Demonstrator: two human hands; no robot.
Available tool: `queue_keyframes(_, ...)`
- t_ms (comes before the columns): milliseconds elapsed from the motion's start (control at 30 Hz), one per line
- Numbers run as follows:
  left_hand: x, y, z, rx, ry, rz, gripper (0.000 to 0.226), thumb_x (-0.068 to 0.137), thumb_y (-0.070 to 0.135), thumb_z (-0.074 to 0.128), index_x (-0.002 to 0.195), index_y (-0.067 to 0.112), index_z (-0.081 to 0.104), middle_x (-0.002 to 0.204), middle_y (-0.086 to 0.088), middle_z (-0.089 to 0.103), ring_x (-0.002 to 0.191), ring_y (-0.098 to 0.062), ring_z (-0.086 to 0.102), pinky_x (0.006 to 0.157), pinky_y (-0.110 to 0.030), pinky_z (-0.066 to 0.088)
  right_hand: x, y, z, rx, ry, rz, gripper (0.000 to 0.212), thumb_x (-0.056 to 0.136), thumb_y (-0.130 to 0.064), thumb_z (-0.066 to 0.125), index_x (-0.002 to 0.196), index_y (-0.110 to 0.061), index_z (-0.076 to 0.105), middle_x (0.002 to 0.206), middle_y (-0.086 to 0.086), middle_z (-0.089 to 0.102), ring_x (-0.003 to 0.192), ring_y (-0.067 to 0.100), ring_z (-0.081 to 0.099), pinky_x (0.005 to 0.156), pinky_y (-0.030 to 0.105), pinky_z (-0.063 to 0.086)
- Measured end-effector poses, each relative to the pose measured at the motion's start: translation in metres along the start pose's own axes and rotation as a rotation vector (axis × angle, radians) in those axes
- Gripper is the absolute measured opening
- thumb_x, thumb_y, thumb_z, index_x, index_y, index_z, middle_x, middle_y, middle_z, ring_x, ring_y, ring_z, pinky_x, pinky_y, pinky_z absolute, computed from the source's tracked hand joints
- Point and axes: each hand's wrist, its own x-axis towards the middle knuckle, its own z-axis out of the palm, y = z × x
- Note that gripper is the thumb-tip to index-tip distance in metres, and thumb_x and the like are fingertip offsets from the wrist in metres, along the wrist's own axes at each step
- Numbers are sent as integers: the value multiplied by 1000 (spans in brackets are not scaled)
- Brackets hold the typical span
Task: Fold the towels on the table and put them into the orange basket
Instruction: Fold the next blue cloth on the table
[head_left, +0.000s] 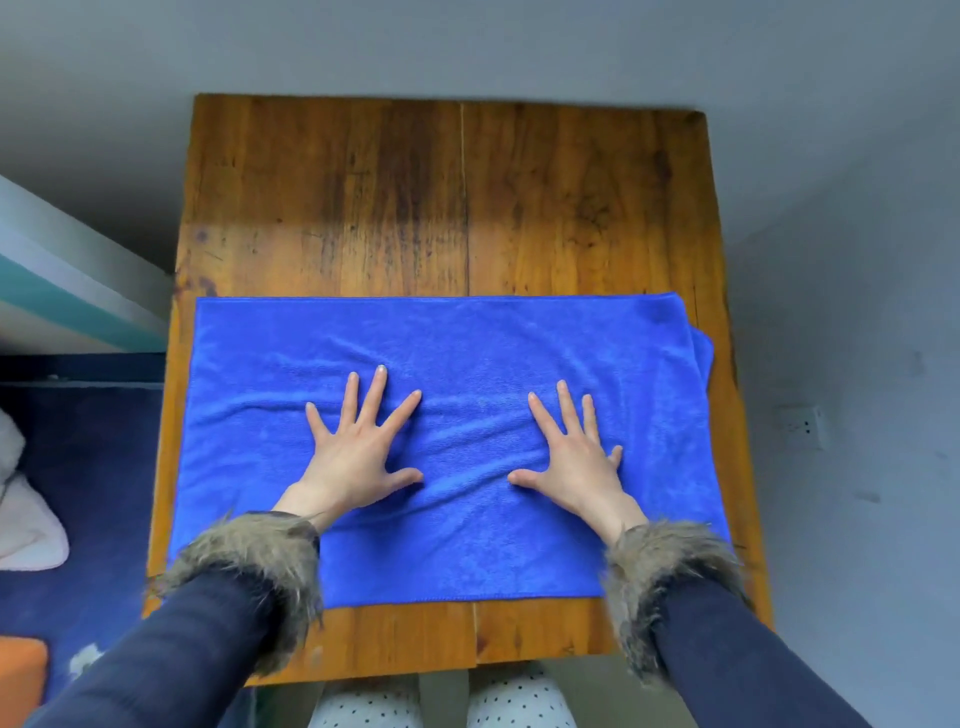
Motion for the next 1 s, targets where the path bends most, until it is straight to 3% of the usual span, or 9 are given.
queue_keyframes(100,10,47,7,-5,87,26,77,87,55,47,147,39,1,153,-1,-27,141,-28,-23,104,-69,3,0,32,-17,28,257,7,63,88,-52,51,143,-27,32,154,-1,22,139,17,25,100,46,28)
queue_keyframes(200,26,98,15,28,117,76,73,89,53,45,147,36,4,154,-3,-23,141,-29,-21,105,-69,3,6,72,-40,211,535,70,35,95,-34,46,124,-16,56,127,6,54,117,25,49,92,41,30)
queue_keyframes(333,49,151,14,65,135,160,74,89,57,42,147,36,3,155,-4,-22,141,-31,-20,103,-71,2,26,120,-71,470,616,269,21,96,-22,43,104,-11,58,109,9,58,103,30,53,87,40,36)
queue_keyframes(467,69,182,12,69,85,92,92,79,68,48,145,39,-10,152,-2,-29,138,-33,-27,96,-77,1,55,146,-86,550,563,335,18,93,-28,49,100,-13,54,104,4,58,94,25,52,81,35,38)
queue_keyframes(700,71,188,12,92,23,40,107,70,71,56,142,42,-18,149,0,-35,136,-32,-33,96,-77,1,78,156,-99,606,449,463,37,83,-22,59,56,-14,36,59,5,40,57,28,41,44,29,22)
queue_keyframes(767,71,188,11,100,16,34,108,70,72,55,141,42,-20,149,0,-36,136,-32,-33,96,-77,2,75,160,-102,597,450,428,31,85,-16,56,57,-6,48,64,17,49,66,35,49,49,34,33)
queue_keyframes(833,72,190,11,102,7,29,108,70,72,55,141,42,-21,148,0,-37,135,-32,-34,96,-77,2,72,167,-104,634,506,412,22,88,-16,55,81,4,61,91,22,63,89,37,58,67,37,44)
queue_keyframes(900,72,190,10,102,-2,22,109,70,71,56,140,42,-22,148,0,-37,135,-32,-34,96,-77,2,70,176,-109,674,569,433,16,92,-17,51,93,-3,58,106,16,63,102,33,55,75,32,38)
queue_keyframes(1000,72,191,10,89,-8,17,110,70,68,59,141,41,-21,149,0,-36,135,-32,-34,96,-78,2,69,196,-123,696,702,471,9,94,-16,47,97,-9,52,109,18,61,106,33,51,80,34,33)
